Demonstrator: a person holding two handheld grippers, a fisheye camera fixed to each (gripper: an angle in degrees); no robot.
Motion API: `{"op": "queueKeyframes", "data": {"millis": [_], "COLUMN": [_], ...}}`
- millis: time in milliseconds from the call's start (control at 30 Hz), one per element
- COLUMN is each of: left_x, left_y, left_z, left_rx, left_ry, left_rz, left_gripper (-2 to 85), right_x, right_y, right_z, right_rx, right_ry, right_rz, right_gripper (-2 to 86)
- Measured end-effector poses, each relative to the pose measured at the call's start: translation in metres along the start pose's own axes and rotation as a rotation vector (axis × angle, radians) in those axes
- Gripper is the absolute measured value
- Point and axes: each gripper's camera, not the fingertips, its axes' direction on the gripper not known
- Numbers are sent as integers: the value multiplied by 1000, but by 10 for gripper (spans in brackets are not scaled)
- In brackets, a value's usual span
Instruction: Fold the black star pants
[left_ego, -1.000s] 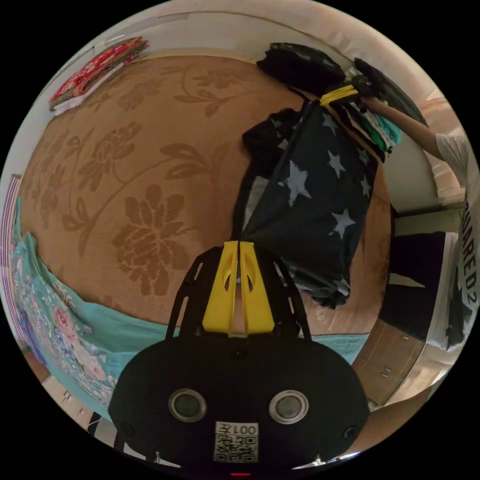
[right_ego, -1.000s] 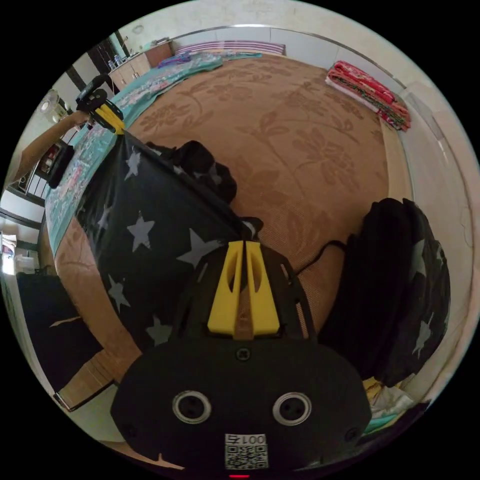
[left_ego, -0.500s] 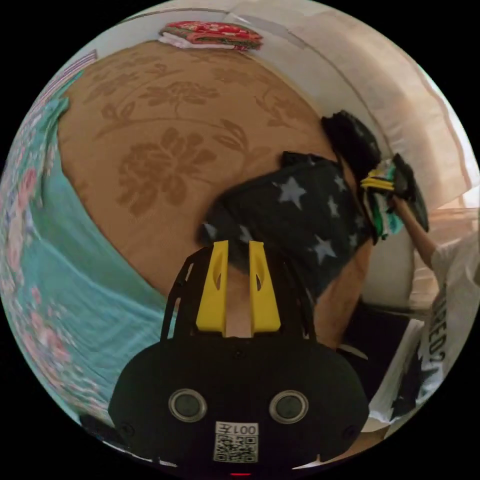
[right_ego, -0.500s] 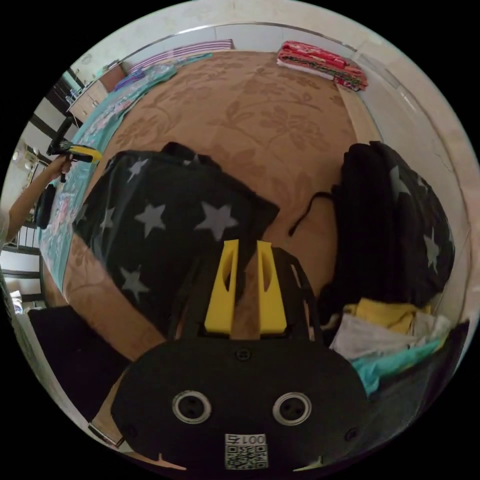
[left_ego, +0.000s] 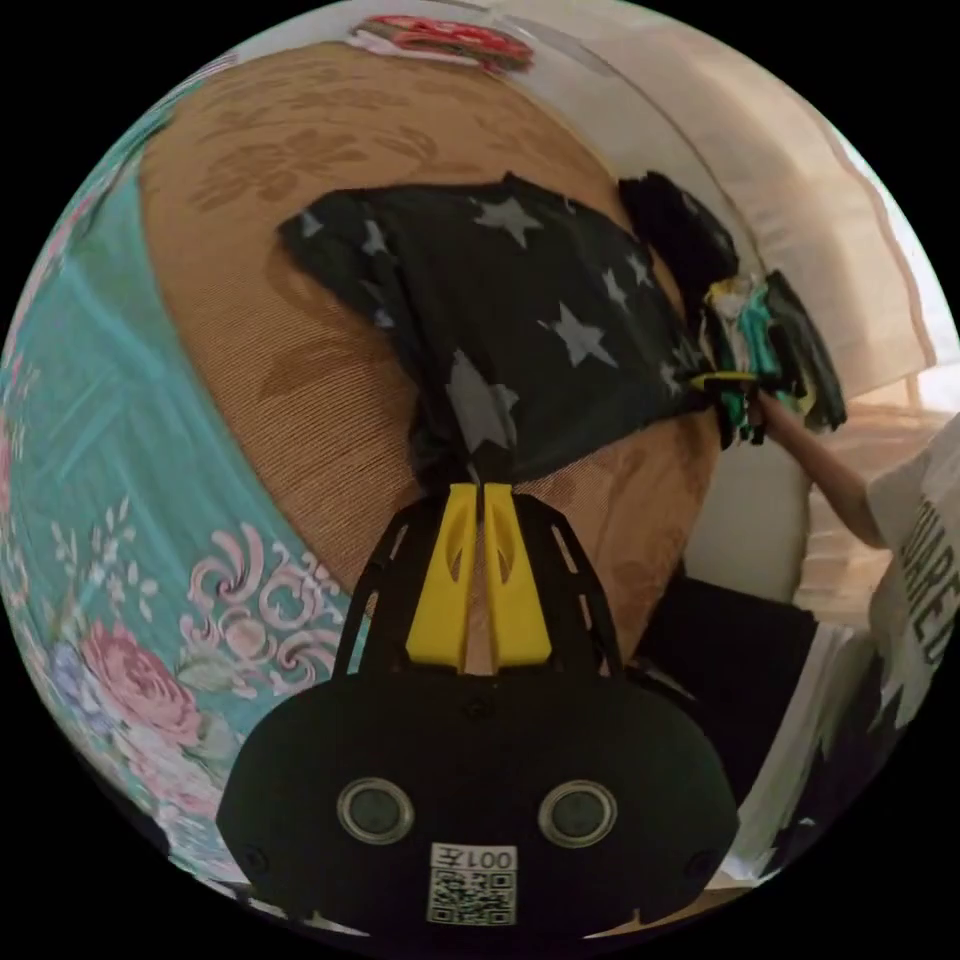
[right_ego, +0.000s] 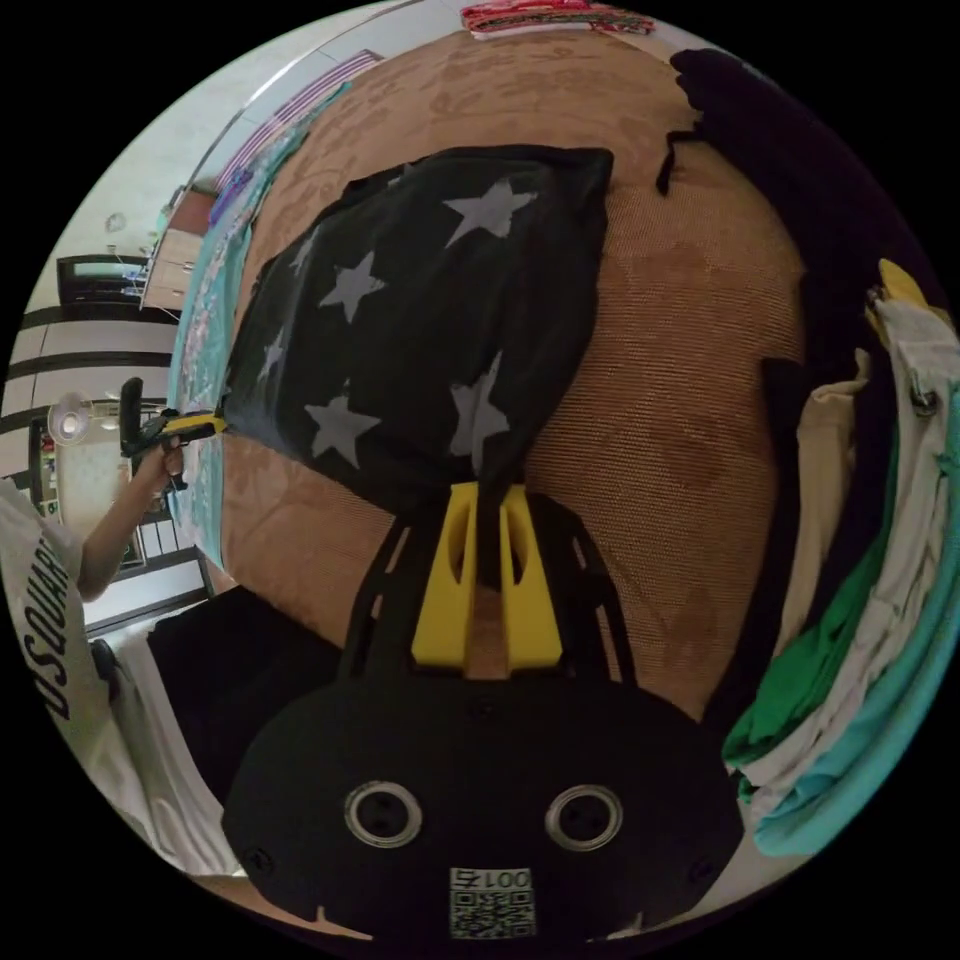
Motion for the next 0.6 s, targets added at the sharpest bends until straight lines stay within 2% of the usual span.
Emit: {"op": "queueKeyframes", "data": {"millis": [67, 167, 267, 333, 467, 600], "left_x": [-13, -24, -26, -29, -17, 24], "left_y": [28, 66, 81, 70, -4, -41], "left_z": [-8, -9, -20, -37, -105, -180], "left_rx": [51, 94, 237, 329, 479, 616], "left_ry": [58, 134, 279, 313, 291, 215], "left_rz": [-68, -164, -215, -174, 43, 186], "left_gripper": [-9, -10, -10, -10, -10, -9], "right_x": [1, 11, 15, 21, 29, 10], "right_y": [13, 36, 46, 29, -31, -71], "right_z": [-10, -10, -7, -27, -93, -174], "right_rx": [35, 23, -16, 77, 324, 523], "right_ry": [18, -93, -128, -181, -242, -102], "right_rz": [-17, 34, 95, 94, 14, -142], "right_gripper": [28, 22, 17, 14, 12, 11]}}
